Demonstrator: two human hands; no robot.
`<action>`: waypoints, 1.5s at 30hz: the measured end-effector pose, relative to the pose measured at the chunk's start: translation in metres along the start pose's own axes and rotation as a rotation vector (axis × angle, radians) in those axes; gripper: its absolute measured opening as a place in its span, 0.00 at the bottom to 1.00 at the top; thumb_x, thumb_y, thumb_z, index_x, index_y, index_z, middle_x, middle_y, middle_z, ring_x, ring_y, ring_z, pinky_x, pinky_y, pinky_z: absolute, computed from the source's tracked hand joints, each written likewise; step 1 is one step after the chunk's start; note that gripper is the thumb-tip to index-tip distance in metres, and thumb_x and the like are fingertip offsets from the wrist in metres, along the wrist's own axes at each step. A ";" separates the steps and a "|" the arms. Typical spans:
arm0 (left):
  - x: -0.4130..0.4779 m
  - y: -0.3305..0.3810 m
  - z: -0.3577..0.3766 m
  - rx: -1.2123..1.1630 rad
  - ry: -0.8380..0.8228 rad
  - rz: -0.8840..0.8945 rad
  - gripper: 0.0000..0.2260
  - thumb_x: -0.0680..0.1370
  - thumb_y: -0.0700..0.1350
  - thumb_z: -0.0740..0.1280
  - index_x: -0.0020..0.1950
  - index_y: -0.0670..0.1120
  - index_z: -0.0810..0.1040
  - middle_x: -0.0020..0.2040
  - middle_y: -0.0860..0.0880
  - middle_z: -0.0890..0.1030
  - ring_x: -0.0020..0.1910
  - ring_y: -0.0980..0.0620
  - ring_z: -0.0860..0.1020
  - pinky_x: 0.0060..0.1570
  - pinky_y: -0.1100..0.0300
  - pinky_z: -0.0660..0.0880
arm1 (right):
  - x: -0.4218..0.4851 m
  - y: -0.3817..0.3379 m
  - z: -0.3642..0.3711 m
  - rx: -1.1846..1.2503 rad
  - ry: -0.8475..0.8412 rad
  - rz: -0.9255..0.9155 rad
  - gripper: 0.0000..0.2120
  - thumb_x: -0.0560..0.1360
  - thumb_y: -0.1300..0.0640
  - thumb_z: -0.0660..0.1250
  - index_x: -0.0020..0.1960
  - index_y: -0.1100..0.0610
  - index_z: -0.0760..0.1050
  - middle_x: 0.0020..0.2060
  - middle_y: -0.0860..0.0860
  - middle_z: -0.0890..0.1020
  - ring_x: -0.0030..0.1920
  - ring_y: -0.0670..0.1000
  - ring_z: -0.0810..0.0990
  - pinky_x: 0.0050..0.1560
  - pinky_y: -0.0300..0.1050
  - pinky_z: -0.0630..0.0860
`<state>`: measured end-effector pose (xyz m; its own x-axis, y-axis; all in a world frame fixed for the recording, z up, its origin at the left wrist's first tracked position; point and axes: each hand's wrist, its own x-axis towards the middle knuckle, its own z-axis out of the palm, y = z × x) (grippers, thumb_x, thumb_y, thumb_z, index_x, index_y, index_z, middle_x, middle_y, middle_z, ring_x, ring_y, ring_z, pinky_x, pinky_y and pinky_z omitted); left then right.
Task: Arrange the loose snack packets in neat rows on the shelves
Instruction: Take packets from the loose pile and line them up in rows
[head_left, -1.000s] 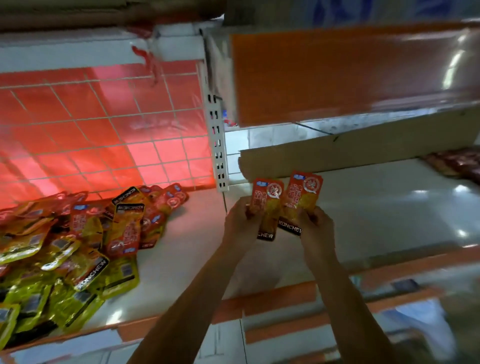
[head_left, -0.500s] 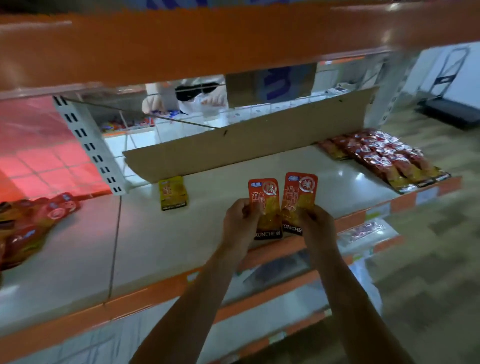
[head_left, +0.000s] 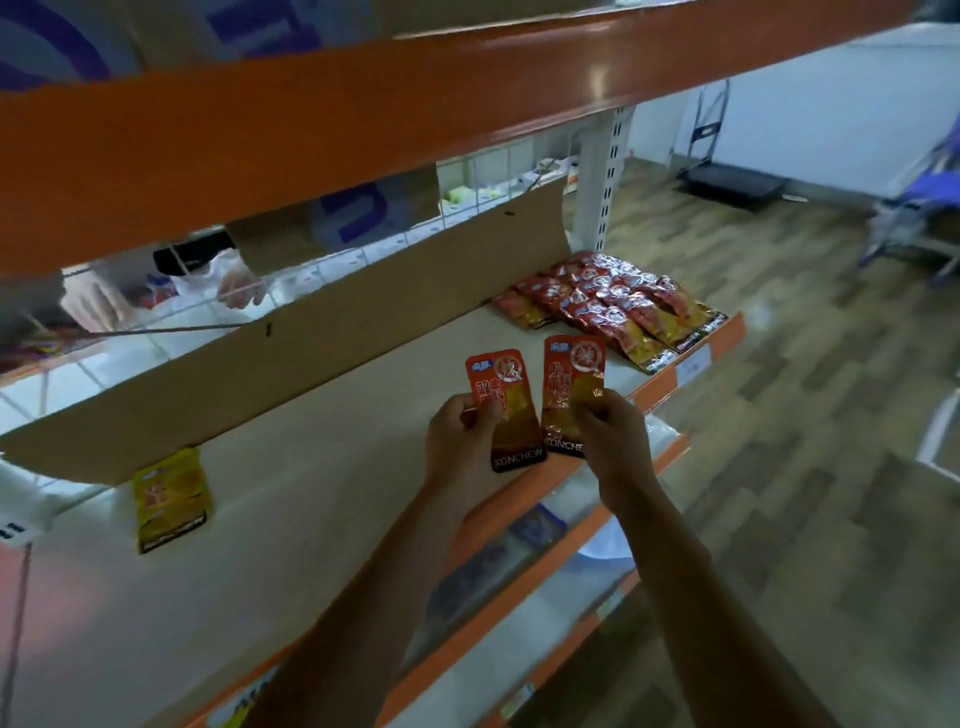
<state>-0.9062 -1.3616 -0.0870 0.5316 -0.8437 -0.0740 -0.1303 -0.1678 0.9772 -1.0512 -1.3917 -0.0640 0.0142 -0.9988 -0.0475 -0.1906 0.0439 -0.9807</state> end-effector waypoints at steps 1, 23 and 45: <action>0.007 0.003 0.005 -0.013 -0.007 0.005 0.04 0.78 0.50 0.68 0.46 0.51 0.78 0.46 0.50 0.83 0.43 0.55 0.82 0.39 0.60 0.78 | 0.007 -0.001 0.000 -0.001 0.010 0.007 0.07 0.75 0.65 0.61 0.49 0.64 0.77 0.44 0.61 0.82 0.48 0.62 0.81 0.52 0.65 0.77; 0.139 0.018 0.091 -0.089 0.161 -0.187 0.07 0.76 0.44 0.70 0.38 0.51 0.80 0.40 0.49 0.83 0.43 0.49 0.81 0.46 0.55 0.78 | 0.174 0.000 -0.018 -0.051 -0.041 -0.097 0.05 0.76 0.64 0.64 0.46 0.54 0.74 0.41 0.55 0.80 0.44 0.60 0.80 0.46 0.58 0.78; 0.205 0.023 0.138 0.389 0.438 -0.175 0.12 0.74 0.49 0.71 0.55 0.46 0.83 0.51 0.47 0.84 0.52 0.49 0.81 0.52 0.58 0.76 | 0.286 0.011 -0.034 -0.148 -0.245 -0.251 0.18 0.75 0.61 0.67 0.65 0.58 0.72 0.37 0.43 0.77 0.32 0.34 0.76 0.28 0.25 0.70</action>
<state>-0.9158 -1.6089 -0.1073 0.8568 -0.5125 -0.0569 -0.2625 -0.5284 0.8074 -1.0823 -1.6772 -0.0820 0.3098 -0.9420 0.1293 -0.2909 -0.2234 -0.9303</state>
